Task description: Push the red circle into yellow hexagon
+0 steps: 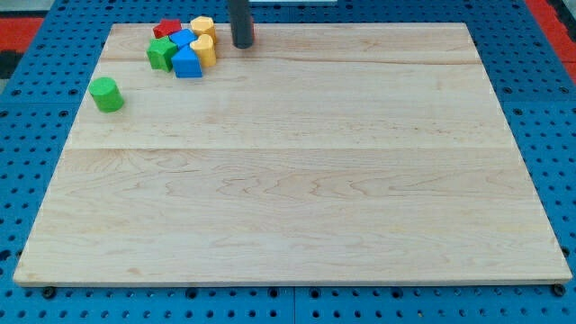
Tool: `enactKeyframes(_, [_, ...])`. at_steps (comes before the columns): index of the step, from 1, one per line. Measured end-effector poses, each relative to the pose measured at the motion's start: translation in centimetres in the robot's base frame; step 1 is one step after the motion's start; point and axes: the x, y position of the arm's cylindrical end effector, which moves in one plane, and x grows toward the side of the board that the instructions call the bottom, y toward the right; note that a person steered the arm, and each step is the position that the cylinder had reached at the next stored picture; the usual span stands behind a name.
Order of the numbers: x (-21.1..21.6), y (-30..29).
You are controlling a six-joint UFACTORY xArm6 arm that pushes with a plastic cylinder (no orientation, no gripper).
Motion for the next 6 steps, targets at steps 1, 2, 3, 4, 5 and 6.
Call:
enactKeyframes(1, [-0.2, 4.6])
enactKeyframes(2, [-3.0, 7.0])
enactKeyframes(3, [-4.7, 3.4])
enactKeyframes(4, [-3.4, 0.0])
enactKeyframes(5, [-1.7, -1.4])
enactKeyframes(6, [-2.0, -0.3])
